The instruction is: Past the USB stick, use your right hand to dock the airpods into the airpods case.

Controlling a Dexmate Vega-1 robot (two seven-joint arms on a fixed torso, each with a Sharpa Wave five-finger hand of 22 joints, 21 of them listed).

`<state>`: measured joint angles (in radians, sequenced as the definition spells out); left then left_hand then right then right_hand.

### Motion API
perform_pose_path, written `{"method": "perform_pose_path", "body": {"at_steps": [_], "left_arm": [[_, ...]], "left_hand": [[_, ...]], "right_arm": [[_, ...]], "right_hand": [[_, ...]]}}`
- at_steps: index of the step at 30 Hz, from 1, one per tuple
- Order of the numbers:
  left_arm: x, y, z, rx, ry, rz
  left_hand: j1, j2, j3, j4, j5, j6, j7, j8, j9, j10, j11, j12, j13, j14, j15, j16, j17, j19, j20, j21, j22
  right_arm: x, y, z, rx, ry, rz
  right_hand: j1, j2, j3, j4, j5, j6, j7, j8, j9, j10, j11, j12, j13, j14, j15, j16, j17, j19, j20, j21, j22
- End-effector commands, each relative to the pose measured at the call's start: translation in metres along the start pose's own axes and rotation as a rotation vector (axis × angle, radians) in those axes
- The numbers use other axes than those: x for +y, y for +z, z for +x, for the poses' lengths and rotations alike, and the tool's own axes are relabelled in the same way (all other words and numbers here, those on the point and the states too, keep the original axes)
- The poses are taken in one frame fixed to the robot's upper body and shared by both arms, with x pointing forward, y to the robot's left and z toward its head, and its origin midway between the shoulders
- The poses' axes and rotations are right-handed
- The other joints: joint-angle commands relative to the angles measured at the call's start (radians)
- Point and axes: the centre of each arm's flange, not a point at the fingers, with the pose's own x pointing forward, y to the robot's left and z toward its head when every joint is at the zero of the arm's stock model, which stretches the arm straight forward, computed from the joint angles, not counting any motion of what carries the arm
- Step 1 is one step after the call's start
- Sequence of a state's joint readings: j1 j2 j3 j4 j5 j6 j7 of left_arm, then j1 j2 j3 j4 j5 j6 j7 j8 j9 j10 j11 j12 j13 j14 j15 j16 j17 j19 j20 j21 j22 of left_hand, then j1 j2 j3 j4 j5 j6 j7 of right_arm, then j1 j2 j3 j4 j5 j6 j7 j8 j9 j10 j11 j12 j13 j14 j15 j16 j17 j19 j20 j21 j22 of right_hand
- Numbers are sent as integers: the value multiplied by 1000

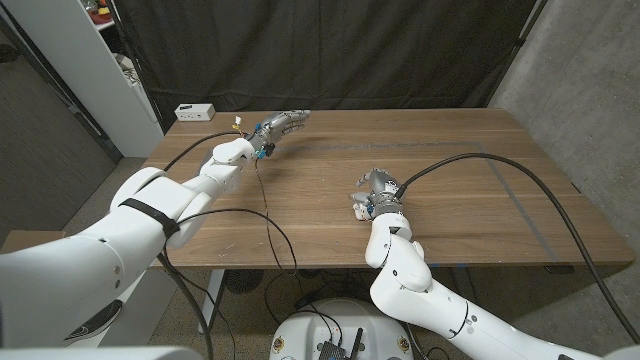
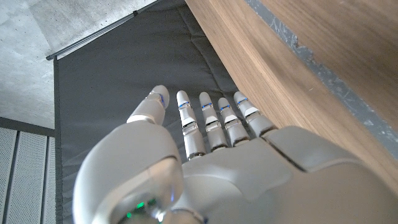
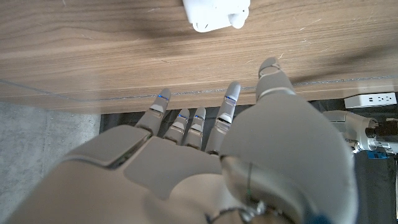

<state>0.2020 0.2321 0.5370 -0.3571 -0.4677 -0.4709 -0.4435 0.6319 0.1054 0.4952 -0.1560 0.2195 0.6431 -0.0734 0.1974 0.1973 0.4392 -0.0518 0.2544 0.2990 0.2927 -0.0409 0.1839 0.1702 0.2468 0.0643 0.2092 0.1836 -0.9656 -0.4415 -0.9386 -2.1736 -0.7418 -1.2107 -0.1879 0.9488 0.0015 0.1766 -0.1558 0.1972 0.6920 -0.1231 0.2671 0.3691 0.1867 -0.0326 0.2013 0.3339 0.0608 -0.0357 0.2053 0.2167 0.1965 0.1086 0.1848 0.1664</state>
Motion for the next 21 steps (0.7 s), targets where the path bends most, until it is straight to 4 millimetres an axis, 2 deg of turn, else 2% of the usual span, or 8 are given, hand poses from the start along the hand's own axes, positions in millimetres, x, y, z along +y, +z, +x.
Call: {"method": "perform_pose_path", "body": {"at_steps": [1, 3, 5, 6, 7, 9, 15, 21], "left_arm": [[1, -1, 10, 75, 24, -4], [2, -1, 10, 80, 27, -3], [2, -1, 11, 83, 30, -6], [2, -1, 11, 84, 30, -5], [2, -1, 11, 85, 30, -3], [3, 1, 11, 83, 28, -1], [2, 4, 13, 77, 14, 11], [0, 6, 12, 66, -5, 22]], "left_hand": [[-6, -6, 2, -6, 9, 4, -4, -2, 2, -2, -1, 0, 3, -2, -39, -3, 1, 1, 1, 1, 4], [-6, -6, 2, -6, 9, 4, -5, -2, 2, -3, 1, -1, 3, -2, -39, -3, 1, 1, 1, 1, 4], [-6, -6, 2, -6, 9, 5, -6, -2, 2, -4, 1, -1, 3, -2, -38, -3, 1, 1, 1, 1, 4], [-6, -6, 2, -6, 9, 4, -4, -2, 2, -3, -1, 0, 3, -3, -39, -3, 1, 1, 1, 2, 4], [-6, -6, 2, -6, 9, 4, -4, -2, 2, -4, 0, -1, 3, -3, -39, -3, 1, 1, 1, 1, 4], [-6, -6, 2, -6, 9, 3, -3, -2, 2, -4, -2, -1, 3, -2, -39, -3, 1, 1, 1, 2, 4], [-6, -6, 1, -6, 9, 5, -7, -2, 2, -4, -1, -1, 3, -3, -38, -3, 1, 1, 1, 2, 4], [-7, -7, 0, -6, 9, 1, -7, -4, 2, -6, 0, -1, 3, -4, -39, -3, 1, 2, 1, 2, 4]], "right_arm": [[9, -4, -2, 86, 24, 19], [11, -5, -3, 142, 51, 38], [12, -6, -4, 172, 54, 64], [13, -7, -5, 184, 49, 77], [13, -6, -6, 188, 42, 79], [14, -6, -7, 198, 44, 93], [16, -7, -9, 222, 62, 123], [20, -8, -12, 236, 69, 137]], "right_hand": [[0, -9, 5, 3, 6, -53, 6, -6, 10, -1, 3, 3, 1, -8, -38, 4, 6, 1, -5, 2, 3], [-21, -13, 3, 15, 4, -155, 22, -37, 18, -47, 27, -8, -1, -40, -16, -2, 10, -21, 11, -3, 3], [-59, -10, -1, 29, -4, -246, 103, -68, 13, -96, 63, -9, -3, -83, 31, -9, 7, -42, 36, -2, 3], [-64, -10, -1, 30, -5, -258, 123, -72, 11, -100, 69, -8, -4, -87, 39, -9, 6, -45, 44, -2, 3], [-75, -13, -2, 31, -6, -281, 167, -78, 4, -114, 83, -6, -6, -102, 57, -10, 4, -50, 53, -1, 3], [-77, -12, -1, 29, -6, -293, 198, -80, -1, -134, 97, -9, -7, -110, 71, -10, 2, -52, 58, -1, 3], [-78, -16, 3, 23, -6, -329, 247, -83, -7, -172, 129, -11, -9, -128, 94, -12, -1, -58, 74, 0, 3], [-78, -16, 6, 22, -5, -340, 256, -82, -9, -191, 138, -12, -9, -139, 99, -13, -1, -62, 82, -1, 3]]}}
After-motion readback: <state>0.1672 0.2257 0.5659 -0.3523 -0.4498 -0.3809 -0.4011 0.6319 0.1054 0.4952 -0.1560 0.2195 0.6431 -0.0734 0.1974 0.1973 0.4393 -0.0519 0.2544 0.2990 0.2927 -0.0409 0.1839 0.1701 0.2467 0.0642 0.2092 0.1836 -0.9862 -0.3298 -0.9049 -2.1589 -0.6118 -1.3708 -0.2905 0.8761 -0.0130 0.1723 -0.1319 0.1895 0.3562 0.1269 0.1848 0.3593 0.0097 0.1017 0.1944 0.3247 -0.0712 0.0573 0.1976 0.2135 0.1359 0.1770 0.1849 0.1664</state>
